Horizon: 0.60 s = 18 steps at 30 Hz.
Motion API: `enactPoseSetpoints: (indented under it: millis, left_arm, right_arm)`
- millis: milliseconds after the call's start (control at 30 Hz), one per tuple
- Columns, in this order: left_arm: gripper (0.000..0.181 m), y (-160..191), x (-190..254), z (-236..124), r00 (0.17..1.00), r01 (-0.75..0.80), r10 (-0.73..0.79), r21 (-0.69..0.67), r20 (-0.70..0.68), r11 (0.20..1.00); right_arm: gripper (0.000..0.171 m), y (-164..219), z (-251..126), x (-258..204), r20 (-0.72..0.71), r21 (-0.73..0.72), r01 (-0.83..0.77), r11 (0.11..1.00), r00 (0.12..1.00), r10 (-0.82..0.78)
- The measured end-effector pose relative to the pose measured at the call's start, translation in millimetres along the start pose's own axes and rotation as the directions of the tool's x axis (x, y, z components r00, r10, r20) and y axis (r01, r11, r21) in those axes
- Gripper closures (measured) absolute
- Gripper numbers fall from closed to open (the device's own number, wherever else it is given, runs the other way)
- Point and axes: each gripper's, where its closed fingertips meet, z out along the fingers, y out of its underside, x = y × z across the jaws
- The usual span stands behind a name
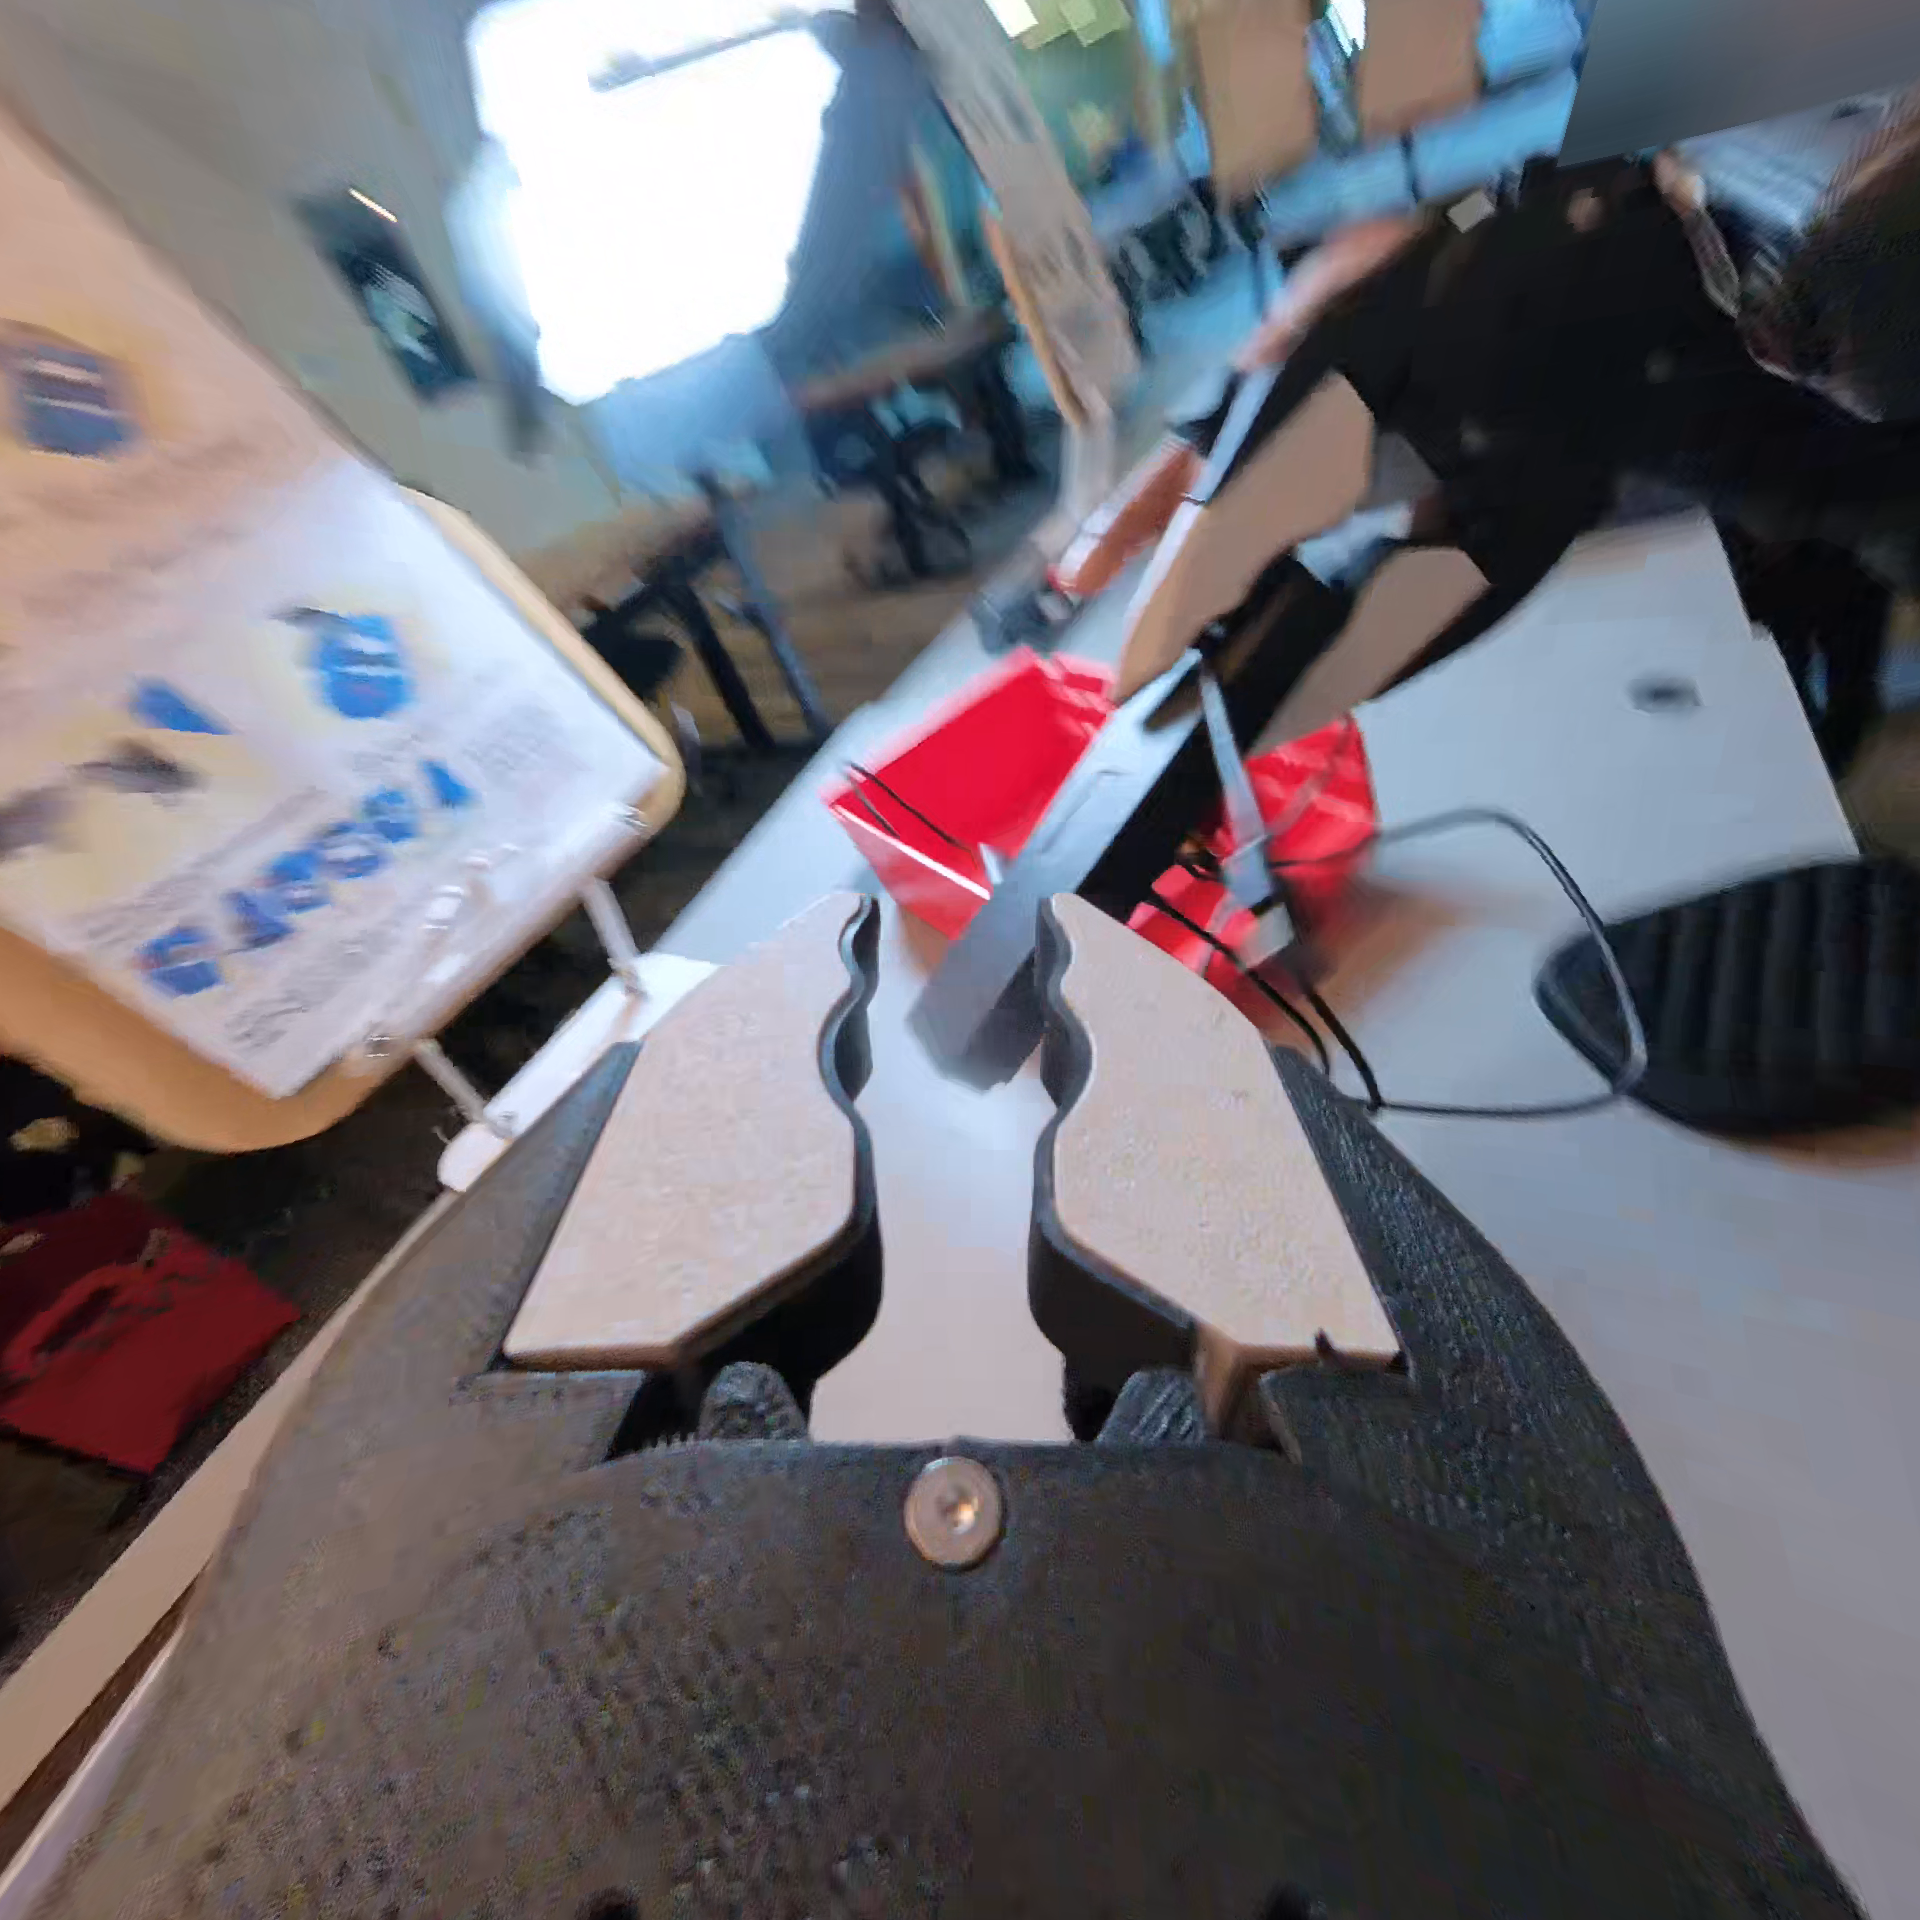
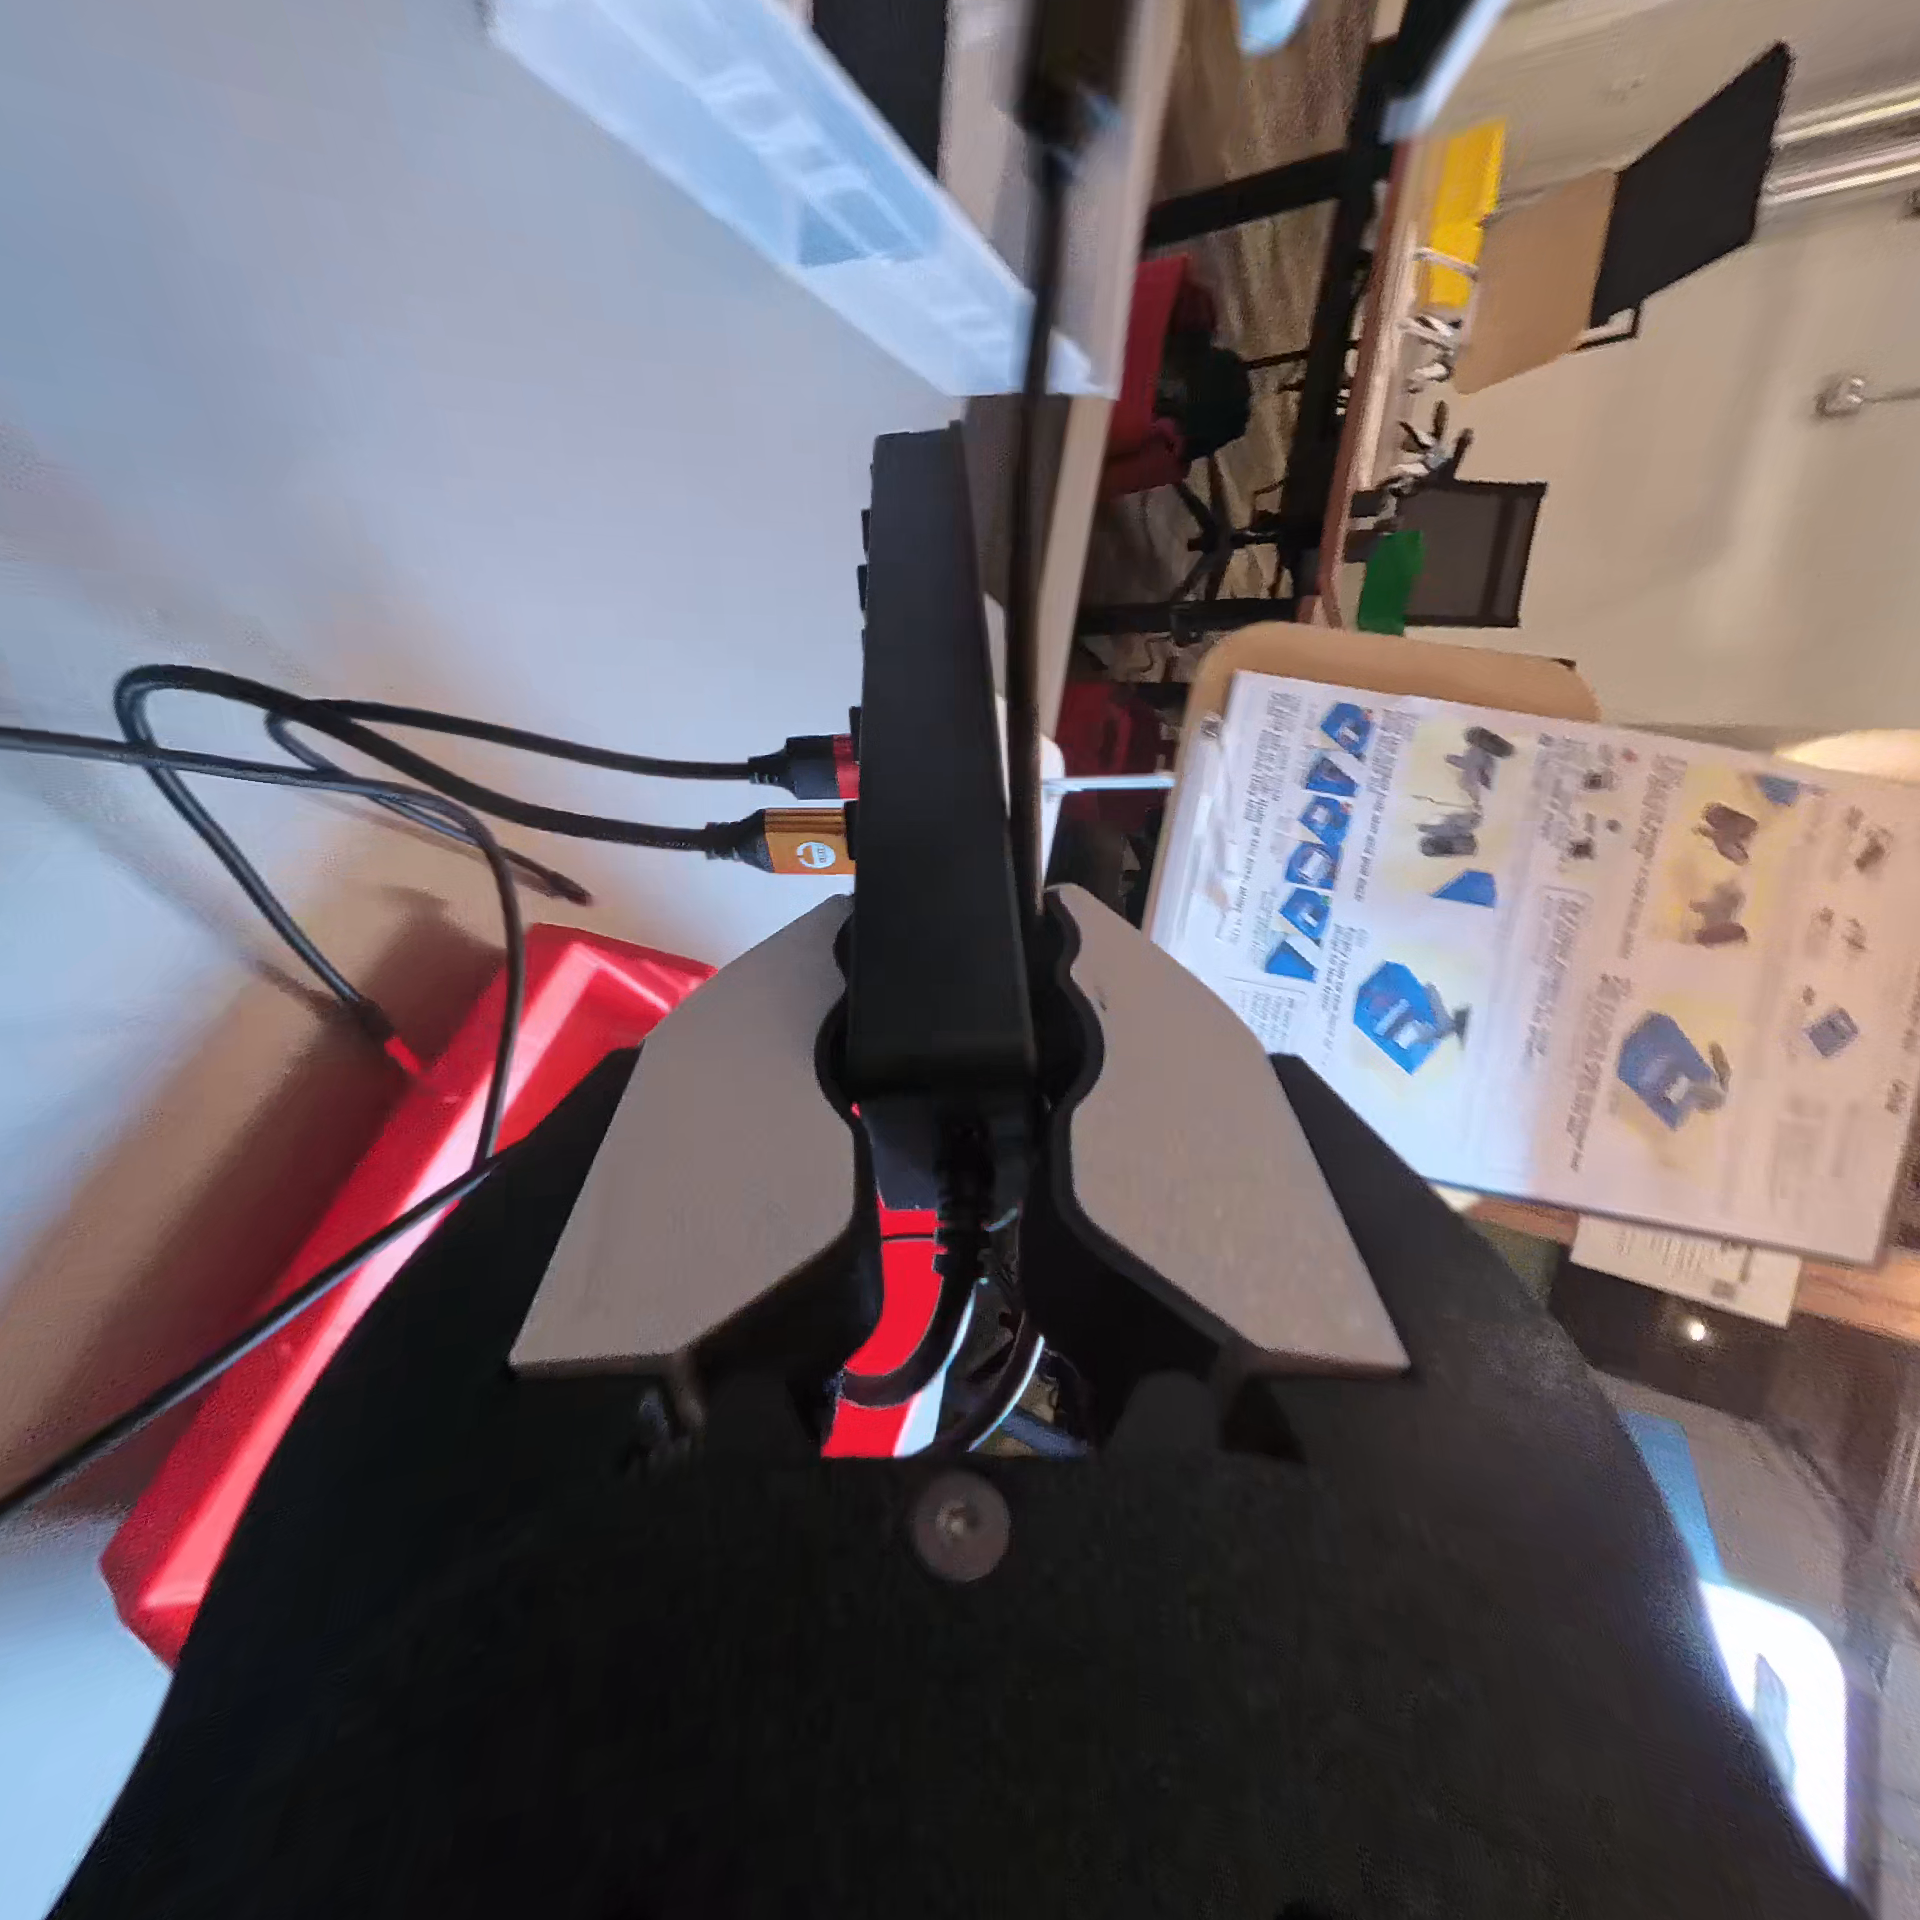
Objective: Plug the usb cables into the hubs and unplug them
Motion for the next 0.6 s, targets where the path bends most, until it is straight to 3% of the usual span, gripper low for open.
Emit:
enactPoseSetpoints:
  millis: [33,167,367,600]
  left_arm:
    - [0.154,-8.9,-13.9,-13.3,0.998,0.030,-0.034,0.065,0.050,0.997]
    - [0.157,-18.5,-41.1,-45.5,0.983,0.119,-0.141,0.179,0.115,0.977]
    - [0.157,-12.7,-29.5,-26.5,0.991,0.063,-0.078,0.130,0.111,0.990]
    - [0.160,0.1,-24.1,-7.1,0.992,0.076,-0.083,0.072,0.097,0.994]
  right_arm:
    - [0.143,4.3,-8.1,16.7,-0.023,0.003,-0.028,1.000,0.999,0.028]
    - [0.142,30.0,-43.4,95.4,-0.137,-0.019,-0.130,0.991,0.983,0.126]
    - [0.142,91.5,-79.3,202.6,-0.337,-0.171,-0.200,0.965,0.932,0.133]
    - [0.142,177.7,-60.2,234.4,-0.522,-0.390,-0.171,0.905,0.850,-0.064]
